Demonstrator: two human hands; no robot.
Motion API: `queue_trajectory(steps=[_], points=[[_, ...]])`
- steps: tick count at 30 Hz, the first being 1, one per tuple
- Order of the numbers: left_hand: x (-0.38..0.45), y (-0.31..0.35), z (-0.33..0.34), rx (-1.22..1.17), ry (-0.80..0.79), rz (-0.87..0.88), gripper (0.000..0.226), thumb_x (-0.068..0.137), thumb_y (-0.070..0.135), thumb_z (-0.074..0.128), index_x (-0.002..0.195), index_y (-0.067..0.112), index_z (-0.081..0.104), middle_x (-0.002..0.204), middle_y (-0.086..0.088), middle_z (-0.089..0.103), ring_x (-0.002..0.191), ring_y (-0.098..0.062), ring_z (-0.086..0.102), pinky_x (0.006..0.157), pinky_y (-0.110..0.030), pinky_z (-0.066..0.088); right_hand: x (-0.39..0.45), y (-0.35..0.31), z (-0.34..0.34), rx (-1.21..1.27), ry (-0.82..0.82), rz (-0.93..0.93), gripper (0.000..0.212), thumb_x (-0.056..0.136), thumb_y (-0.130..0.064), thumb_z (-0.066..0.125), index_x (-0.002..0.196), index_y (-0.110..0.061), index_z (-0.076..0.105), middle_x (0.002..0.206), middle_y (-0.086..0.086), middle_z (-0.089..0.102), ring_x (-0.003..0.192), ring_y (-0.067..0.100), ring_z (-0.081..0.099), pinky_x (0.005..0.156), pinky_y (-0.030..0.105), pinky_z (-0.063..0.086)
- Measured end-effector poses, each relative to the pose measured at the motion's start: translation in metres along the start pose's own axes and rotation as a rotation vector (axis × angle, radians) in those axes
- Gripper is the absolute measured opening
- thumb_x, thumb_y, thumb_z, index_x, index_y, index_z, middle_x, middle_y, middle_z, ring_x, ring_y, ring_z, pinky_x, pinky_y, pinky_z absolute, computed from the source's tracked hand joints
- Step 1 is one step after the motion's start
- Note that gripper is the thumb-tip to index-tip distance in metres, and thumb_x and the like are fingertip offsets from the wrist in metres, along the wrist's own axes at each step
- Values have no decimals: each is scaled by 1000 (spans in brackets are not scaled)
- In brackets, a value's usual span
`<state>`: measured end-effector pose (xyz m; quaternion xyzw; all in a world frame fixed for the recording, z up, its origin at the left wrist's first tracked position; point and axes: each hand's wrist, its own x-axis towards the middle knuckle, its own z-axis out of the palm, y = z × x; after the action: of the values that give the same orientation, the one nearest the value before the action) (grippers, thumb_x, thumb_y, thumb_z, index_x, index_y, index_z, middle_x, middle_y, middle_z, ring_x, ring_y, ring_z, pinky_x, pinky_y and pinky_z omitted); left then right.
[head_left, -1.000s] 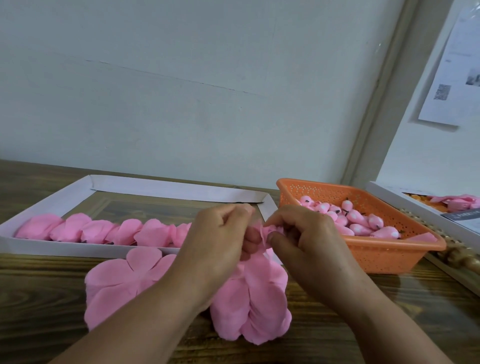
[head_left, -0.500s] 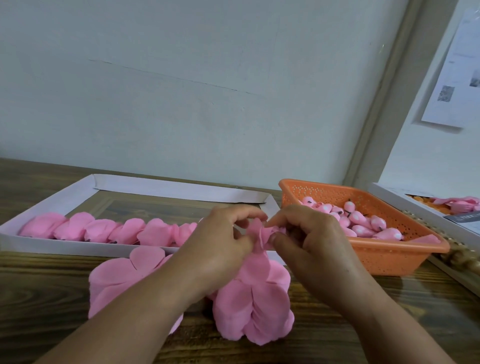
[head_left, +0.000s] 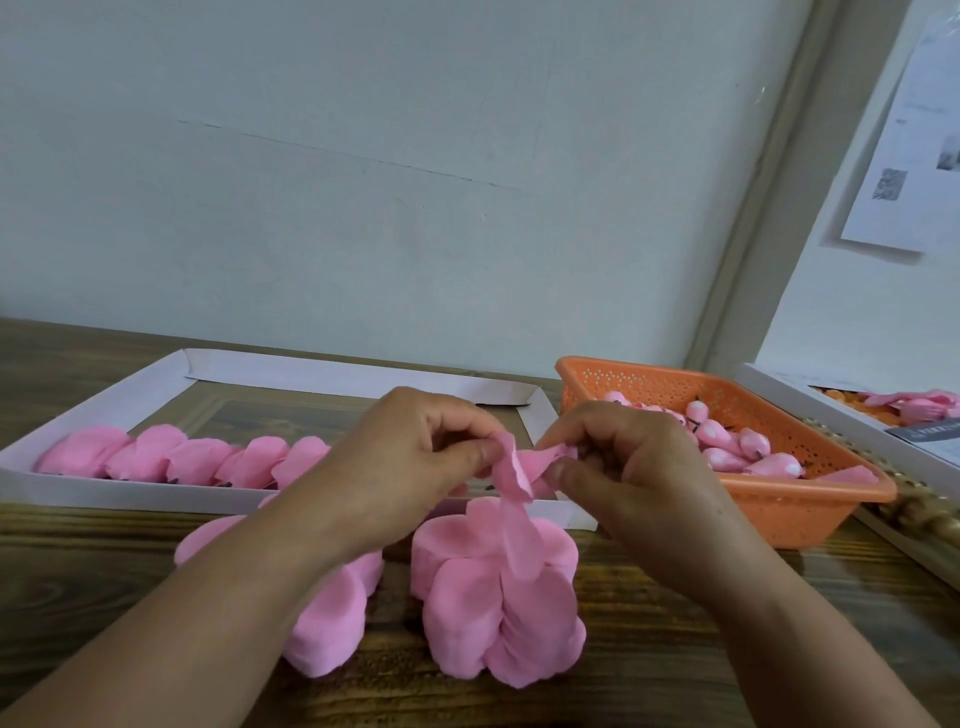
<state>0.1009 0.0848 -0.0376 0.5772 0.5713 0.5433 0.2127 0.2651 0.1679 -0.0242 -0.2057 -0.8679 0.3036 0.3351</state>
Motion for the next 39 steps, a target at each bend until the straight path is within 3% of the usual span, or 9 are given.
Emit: queue_trajectory(steps=[6, 11, 14, 17, 20, 22, 24, 26, 39], points=[[-2, 0, 8, 28, 47, 76, 26, 84, 16, 68, 71, 37, 76, 78, 4, 65, 67, -9, 61, 60, -24, 53, -3, -1, 2, -61, -69, -83, 25, 81, -2, 66, 80, -27, 68, 68, -4, 59, 51, 5, 40, 49, 17, 34], [-1, -8, 18, 97, 217, 36, 24, 83, 2, 65, 77, 25, 65, 62, 6, 60, 54, -6, 54, 55, -29, 49, -3, -4, 7, 3, -48, -19, 16, 81, -1, 65, 79, -16, 71, 63, 19, 54, 49, 9, 37, 46, 19, 31], [-3, -6, 22, 114, 175, 61, 29, 87, 10, 61, 63, 25, 63, 55, 11, 58, 53, -1, 51, 55, -20, 42, -1, -2, 8, 42, 20, 31, 10, 81, 3, 63, 77, -5, 68, 56, 15, 46, 47, 8, 34, 44, 18, 29], [-3, -7, 23, 96, 65, 93, 24, 94, 9, 54, 75, 4, 67, 73, -16, 63, 63, -20, 52, 62, -28, 39, 1, -1, 7, 139, 86, 86, 8, 81, 5, 62, 76, -1, 65, 55, 4, 48, 43, 3, 35, 41, 15, 30], [-3, -8, 22, 28, -13, 70, 22, 95, 9, 52, 90, -6, 66, 88, -28, 63, 72, -22, 54, 68, -32, 40, 1, -1, 7, 172, 103, 73, 13, 80, 6, 61, 72, -3, 64, 47, -6, 54, 40, 1, 39, 40, 12, 32], [-4, -7, 23, 18, -31, 74, 21, 95, 10, 52, 99, 9, 73, 94, -13, 71, 83, -19, 65, 75, -30, 48, 0, -3, 8, 207, 103, 60, 17, 80, 10, 58, 70, -2, 63, 44, -9, 57, 37, -2, 45, 39, 7, 32], [-7, -3, 25, -25, -32, 101, 33, 96, 8, 51, 109, 32, 69, 102, 13, 73, 96, 2, 65, 83, -15, 51, 0, -5, 9, 241, 109, 62, 19, 80, 13, 56, 68, -2, 61, 41, -8, 58, 34, -3, 48, 38, 4, 32], [-7, -1, 26, -23, -37, 126, 37, 96, 8, 49, 115, 36, 65, 107, 21, 70, 102, 8, 62, 85, -10, 48, 0, -5, 9, 249, 137, 76, 20, 80, 11, 57, 66, -3, 61, 42, -6, 59, 32, -2, 46, 36, 6, 31], [-7, -9, 28, -145, -34, 46, 30, 91, 10, 60, 102, 35, 71, 97, 12, 74, 95, -2, 68, 84, -18, 54, 2, 2, 14, 175, 157, 105, 17, 85, 0, 60, 69, -7, 59, 38, -8, 53, 32, 0, 42, 37, 10, 30]])
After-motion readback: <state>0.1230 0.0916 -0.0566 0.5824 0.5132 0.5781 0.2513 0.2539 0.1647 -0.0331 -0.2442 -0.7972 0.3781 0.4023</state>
